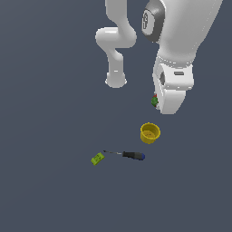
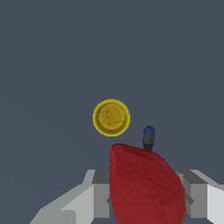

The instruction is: Pick up a designated object from a clutter of objects.

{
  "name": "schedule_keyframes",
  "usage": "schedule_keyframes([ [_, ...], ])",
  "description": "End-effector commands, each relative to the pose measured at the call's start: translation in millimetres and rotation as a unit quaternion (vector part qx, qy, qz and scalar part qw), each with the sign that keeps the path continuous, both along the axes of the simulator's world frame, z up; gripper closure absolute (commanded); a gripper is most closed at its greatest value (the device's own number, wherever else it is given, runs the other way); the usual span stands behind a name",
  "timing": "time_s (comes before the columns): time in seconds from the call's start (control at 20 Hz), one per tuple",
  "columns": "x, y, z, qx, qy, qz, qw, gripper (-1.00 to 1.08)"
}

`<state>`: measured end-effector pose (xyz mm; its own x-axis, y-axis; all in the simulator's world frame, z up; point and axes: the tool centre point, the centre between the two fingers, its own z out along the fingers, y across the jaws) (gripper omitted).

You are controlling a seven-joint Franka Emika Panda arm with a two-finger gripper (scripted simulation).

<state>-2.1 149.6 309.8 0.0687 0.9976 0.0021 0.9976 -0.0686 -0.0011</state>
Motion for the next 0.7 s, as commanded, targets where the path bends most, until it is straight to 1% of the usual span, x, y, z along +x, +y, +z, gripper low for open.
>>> schedule_keyframes([
  [0.0,4,14,17,0.000,0.000,-0.001,1.0000,1.08],
  [0.3,12,36,45,-0.001,0.000,-0.002,1.0000,1.08],
  [0.65,17,48,59,-0.001,-0.001,-0.003,1.0000,1.08],
])
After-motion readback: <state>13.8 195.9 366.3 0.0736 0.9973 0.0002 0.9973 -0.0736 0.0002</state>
